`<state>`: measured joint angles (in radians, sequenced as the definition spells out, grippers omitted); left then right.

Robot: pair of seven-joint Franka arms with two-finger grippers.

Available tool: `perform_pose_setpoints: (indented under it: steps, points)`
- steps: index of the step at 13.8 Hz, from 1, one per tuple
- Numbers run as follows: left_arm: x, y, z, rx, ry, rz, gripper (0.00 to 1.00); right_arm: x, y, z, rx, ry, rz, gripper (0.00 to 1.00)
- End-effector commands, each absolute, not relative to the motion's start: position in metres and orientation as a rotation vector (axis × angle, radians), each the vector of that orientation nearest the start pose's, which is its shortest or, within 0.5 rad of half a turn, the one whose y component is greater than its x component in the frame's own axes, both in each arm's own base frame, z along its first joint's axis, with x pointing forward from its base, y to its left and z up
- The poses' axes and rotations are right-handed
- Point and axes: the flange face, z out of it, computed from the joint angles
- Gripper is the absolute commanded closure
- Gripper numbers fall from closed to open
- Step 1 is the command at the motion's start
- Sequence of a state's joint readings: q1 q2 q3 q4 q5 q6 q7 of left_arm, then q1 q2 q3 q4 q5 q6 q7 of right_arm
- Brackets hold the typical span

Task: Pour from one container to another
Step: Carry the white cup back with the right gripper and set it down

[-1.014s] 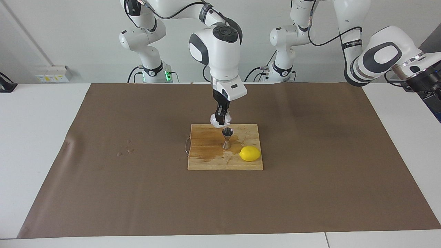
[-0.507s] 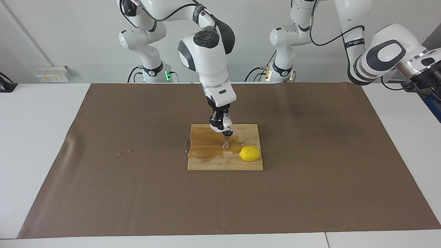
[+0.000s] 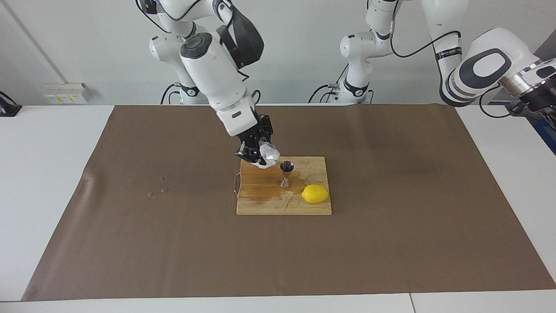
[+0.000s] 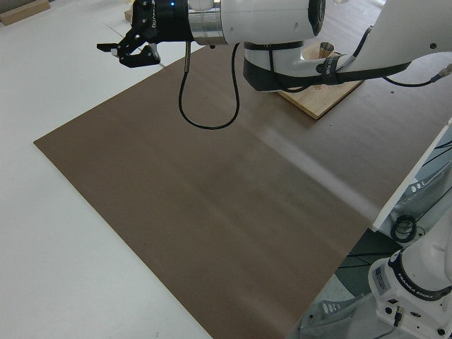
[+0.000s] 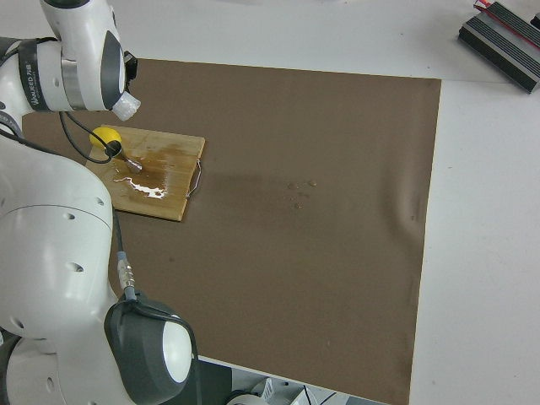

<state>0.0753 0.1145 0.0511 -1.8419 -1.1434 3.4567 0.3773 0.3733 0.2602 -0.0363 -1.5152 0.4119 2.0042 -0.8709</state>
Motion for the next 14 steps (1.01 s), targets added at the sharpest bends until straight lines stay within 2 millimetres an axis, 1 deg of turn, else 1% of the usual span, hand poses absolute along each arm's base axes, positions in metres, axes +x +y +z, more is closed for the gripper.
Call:
perform_pose_setpoints:
  steps: [1,2,4,5,6,9,11,12,13,14]
  points:
    - [0.584,0.181,0.612,-2.290,-1.173,-2.053,0.00,0.619,0.167,0.520,-2.316,-1.417,-0.513,1.00]
    - [0.589,0.179,0.617,-2.334,-1.102,-2.045,0.00,0.620,0.136,0.513,-2.296,-1.411,-0.528,1.00]
    - [0.595,0.181,0.625,-2.403,-1.011,-2.022,0.00,0.618,0.081,0.497,-2.279,-1.385,-0.536,1.00]
    - [0.601,0.178,0.629,-2.459,-0.952,-2.003,0.00,0.618,0.049,0.489,-2.277,-1.392,-0.546,1.00]
    - [0.605,0.173,0.632,-2.515,-0.897,-1.983,0.00,0.617,0.021,0.476,-2.272,-1.392,-0.554,0.99]
    - [0.618,0.159,0.639,-2.709,-0.725,-1.883,0.00,0.607,-0.056,0.446,-2.320,-1.318,-0.570,0.98]
    - [0.623,0.159,0.643,-2.842,-0.593,-1.758,0.00,0.603,-0.102,0.426,-2.356,-1.254,-0.565,0.98]
    - [0.627,0.153,0.645,-2.911,-0.506,-1.682,0.00,0.601,-0.124,0.411,-2.360,-1.251,-0.564,0.98]
    - [0.630,0.146,0.645,-2.963,-0.412,-1.598,0.00,0.599,-0.140,0.399,-2.341,-1.300,-0.578,0.98]
    - [0.630,0.145,0.644,-2.988,-0.345,-1.519,0.00,0.597,-0.153,0.390,-2.330,-1.309,-0.592,0.98]
